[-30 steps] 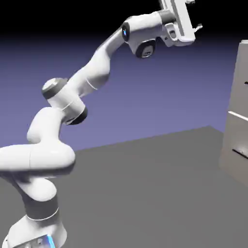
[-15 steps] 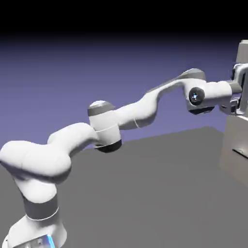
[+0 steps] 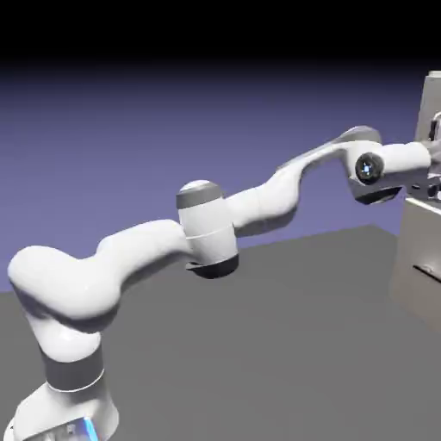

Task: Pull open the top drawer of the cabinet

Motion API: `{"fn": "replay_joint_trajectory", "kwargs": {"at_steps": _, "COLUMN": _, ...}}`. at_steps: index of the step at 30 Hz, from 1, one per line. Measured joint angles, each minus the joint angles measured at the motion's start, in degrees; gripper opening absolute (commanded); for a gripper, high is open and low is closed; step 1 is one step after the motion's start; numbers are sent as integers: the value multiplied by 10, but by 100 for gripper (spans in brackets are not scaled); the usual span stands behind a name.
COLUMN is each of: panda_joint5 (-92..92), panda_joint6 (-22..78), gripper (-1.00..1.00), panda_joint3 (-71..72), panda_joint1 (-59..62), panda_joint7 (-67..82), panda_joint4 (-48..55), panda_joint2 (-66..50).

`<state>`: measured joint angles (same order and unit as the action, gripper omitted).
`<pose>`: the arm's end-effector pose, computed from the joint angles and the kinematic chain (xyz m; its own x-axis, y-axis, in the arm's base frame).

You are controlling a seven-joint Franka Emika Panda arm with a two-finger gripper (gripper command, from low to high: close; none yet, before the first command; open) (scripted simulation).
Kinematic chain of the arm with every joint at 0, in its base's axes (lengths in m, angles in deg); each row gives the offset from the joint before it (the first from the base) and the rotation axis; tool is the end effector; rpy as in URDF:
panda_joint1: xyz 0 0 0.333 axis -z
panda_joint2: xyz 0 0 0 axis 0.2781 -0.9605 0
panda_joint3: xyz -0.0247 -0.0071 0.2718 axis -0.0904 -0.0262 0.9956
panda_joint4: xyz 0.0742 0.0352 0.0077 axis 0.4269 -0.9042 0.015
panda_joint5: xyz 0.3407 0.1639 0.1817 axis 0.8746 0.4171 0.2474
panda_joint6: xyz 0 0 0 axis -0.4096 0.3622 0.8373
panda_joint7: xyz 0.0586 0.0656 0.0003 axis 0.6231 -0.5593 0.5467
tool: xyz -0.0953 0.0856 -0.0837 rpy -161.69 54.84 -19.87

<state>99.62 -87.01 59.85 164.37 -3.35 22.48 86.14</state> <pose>0.8224 -0.0850 0.5095 0.0011 -0.7071 -0.7071 0.0001 0.7071 -0.7071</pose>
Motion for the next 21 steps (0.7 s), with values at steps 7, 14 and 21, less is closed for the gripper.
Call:
{"fn": "replay_joint_trajectory", "kwargs": {"at_steps": 7, "panda_joint5": 17, "panda_joint6": 63, "gripper": -100, "panda_joint3": 3, "panda_joint1": -79, "panda_joint7": 31, "panda_joint4": -145, "panda_joint2": 19}}
{"fn": "replay_joint_trajectory", "kwargs": {"at_steps": 14, "panda_joint5": 26, "panda_joint6": 126, "gripper": -100, "panda_joint3": 6, "panda_joint1": -159, "panda_joint7": 55, "panda_joint4": -291, "panda_joint2": 38}}
{"fn": "replay_joint_trajectory", "kwargs": {"at_steps": 21, "panda_joint5": 27, "panda_joint6": 188, "gripper": -100, "panda_joint3": 7, "panda_joint1": -240, "panda_joint7": 73, "panda_joint4": -436, "panda_joint2": 55}}
